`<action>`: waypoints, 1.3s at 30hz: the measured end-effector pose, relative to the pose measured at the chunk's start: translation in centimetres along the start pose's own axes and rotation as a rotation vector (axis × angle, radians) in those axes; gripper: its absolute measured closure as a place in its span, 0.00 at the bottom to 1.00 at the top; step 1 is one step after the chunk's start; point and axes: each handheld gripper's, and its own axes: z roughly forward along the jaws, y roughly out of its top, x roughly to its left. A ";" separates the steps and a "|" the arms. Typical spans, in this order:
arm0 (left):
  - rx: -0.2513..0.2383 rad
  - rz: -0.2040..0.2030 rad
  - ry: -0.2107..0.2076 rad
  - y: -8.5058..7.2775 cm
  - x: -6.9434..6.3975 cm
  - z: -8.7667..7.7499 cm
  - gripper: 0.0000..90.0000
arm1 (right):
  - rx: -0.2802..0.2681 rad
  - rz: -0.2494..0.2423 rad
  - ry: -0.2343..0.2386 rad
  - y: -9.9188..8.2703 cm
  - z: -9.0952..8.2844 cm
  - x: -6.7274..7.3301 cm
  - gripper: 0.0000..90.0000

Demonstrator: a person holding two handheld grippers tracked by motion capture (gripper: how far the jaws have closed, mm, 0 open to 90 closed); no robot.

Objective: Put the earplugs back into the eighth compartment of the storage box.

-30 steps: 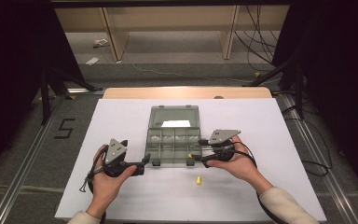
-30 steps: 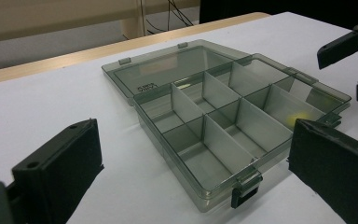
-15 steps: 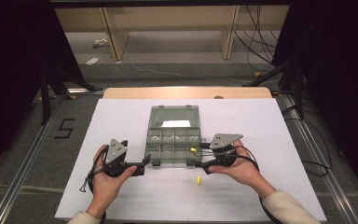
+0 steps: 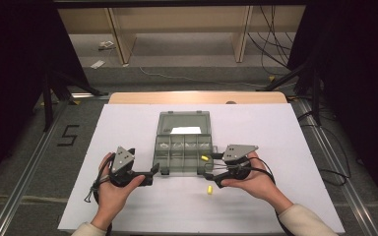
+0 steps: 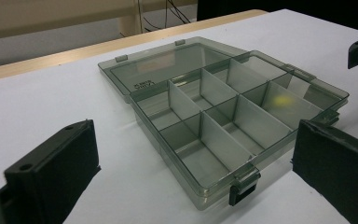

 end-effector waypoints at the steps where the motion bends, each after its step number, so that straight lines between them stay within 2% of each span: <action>1: 0.000 0.001 0.000 0.0 0.0 0.0 0.00 | 0.002 -0.001 0.002 0.0 0.0 0.0 0.29; 23: -0.001 0.003 -0.002 0.0 0.0 0.0 0.00 | 0.055 -0.020 0.064 -1.4 0.4 1.5 0.29; 39: -0.001 0.003 -0.002 0.0 -0.1 0.0 0.00 | 0.145 -0.036 0.117 -2.7 1.3 2.2 0.32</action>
